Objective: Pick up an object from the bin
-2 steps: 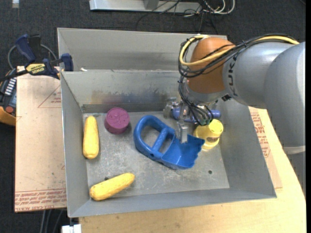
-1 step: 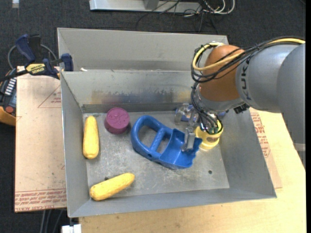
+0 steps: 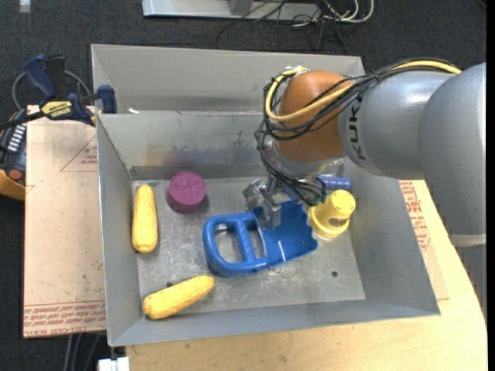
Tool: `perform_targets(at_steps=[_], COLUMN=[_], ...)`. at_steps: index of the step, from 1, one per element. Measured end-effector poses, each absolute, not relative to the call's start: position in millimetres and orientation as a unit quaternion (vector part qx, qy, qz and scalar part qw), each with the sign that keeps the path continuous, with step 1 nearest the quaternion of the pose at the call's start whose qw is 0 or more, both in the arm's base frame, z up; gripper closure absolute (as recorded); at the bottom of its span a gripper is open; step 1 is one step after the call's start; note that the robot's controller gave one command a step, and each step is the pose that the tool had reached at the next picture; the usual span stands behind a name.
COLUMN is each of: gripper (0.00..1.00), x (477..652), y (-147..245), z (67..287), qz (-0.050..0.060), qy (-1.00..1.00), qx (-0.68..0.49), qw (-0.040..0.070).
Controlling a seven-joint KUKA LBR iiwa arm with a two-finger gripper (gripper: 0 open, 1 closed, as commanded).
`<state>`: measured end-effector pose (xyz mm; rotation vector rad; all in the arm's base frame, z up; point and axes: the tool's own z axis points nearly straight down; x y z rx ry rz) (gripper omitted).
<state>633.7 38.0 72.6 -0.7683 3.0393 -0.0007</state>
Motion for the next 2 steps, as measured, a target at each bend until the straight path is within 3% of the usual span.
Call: perform_targets(at_steps=[1, 2], gripper=[1.00, 1.00], x=[633.6, 624.6], y=[37, 51], z=[73, 139], qz=[0.000, 0.000], qy=[0.970, 0.964], qx=[-0.244, -0.266], qw=[0.003, 0.007])
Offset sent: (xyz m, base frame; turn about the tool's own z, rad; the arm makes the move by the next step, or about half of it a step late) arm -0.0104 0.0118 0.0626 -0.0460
